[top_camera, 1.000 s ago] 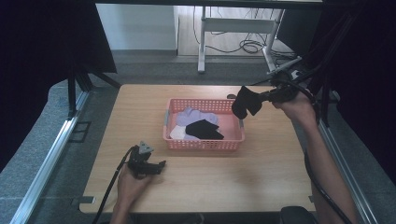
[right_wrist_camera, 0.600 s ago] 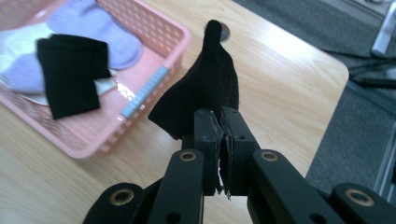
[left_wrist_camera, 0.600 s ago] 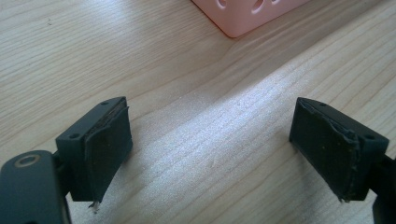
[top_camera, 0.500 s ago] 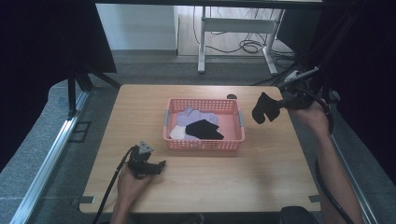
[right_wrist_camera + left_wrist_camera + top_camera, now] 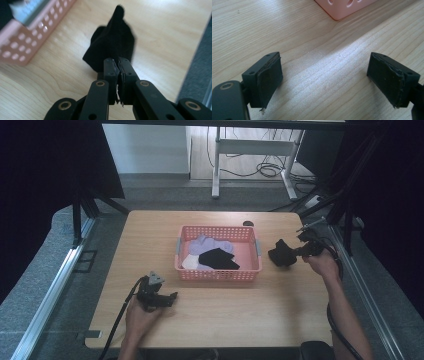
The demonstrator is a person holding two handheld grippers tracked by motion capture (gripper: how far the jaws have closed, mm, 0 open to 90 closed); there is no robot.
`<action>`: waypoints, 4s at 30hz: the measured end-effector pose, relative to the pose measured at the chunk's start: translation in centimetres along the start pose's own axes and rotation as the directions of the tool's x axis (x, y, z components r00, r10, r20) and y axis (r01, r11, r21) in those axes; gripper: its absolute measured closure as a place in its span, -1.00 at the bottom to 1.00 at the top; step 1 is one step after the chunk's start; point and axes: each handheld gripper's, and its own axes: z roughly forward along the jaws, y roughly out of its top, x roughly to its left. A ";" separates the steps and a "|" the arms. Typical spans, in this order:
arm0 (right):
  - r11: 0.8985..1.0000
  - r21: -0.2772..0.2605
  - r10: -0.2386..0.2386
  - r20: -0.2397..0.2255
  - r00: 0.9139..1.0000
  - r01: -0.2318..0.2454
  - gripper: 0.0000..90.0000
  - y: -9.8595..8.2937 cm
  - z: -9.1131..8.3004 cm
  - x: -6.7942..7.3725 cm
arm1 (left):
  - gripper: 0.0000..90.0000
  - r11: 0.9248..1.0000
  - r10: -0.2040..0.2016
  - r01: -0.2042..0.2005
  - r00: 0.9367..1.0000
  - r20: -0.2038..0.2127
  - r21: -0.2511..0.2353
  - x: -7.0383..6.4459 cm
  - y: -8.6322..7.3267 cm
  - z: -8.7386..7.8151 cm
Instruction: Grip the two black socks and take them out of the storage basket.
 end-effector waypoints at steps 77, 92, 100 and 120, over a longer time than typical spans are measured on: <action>0.927 0.047 -0.355 -0.218 0.909 0.373 0.84 11.9 12.5 17.9 | -0.72 1.000 0.004 -0.004 1.000 0.002 0.004 0.0 0.0 0.0; 0.930 -0.085 -0.368 -0.205 0.907 0.358 0.92 12.9 6.4 17.2 | -0.72 1.000 0.006 -0.006 1.000 0.000 0.004 0.1 0.0 0.0; 0.923 -0.140 -0.381 -0.189 0.905 0.359 0.92 13.3 3.2 17.0 | -0.72 1.000 0.005 -0.005 1.000 0.001 0.002 0.0 0.0 0.0; 0.924 -0.220 -0.343 -0.119 0.932 0.312 0.92 12.6 -3.5 13.6 | -0.72 1.000 0.008 -0.008 1.000 -0.001 0.001 0.1 0.0 0.0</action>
